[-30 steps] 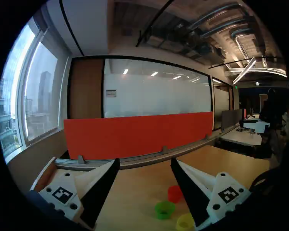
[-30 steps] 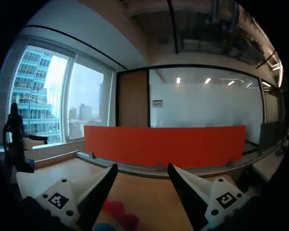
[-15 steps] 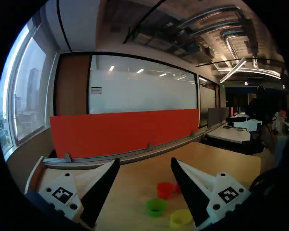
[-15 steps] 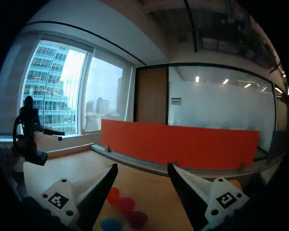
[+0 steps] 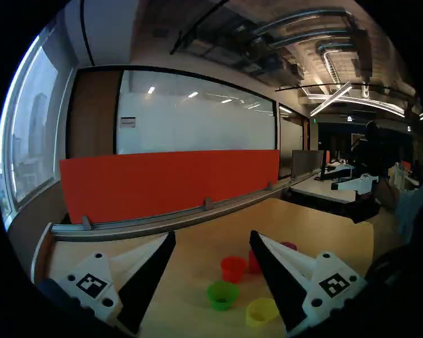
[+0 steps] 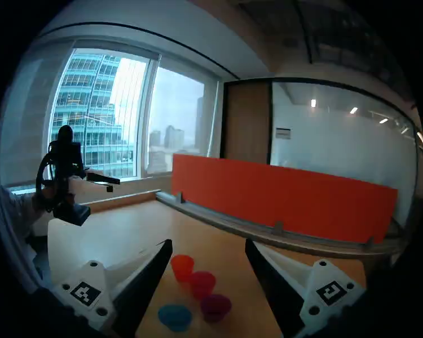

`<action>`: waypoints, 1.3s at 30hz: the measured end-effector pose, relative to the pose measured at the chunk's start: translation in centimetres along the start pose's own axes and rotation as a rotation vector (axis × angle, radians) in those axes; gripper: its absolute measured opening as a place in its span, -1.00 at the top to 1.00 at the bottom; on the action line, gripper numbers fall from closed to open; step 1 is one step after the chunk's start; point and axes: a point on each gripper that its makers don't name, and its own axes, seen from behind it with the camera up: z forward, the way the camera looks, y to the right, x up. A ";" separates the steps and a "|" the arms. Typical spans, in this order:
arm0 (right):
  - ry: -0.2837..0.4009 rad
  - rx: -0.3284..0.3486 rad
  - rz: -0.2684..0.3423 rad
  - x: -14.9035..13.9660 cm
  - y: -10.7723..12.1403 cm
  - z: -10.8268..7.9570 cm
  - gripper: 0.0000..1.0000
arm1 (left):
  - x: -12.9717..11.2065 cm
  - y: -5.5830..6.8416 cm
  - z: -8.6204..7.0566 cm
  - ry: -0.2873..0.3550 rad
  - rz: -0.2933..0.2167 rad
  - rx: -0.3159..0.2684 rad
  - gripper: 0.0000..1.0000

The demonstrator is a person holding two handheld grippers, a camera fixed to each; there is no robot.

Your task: Pour water

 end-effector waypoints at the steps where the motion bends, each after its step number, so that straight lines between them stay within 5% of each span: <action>1: -0.010 0.007 -0.004 -0.4 -0.2 0.0 -1.00 | -0.4 0.0 0.1 -0.008 0.000 -0.003 -0.96; 39: -0.246 0.154 -0.033 -12.0 -3.9 1.5 -1.00 | -13.6 -0.3 3.7 -0.305 0.067 -0.117 -0.96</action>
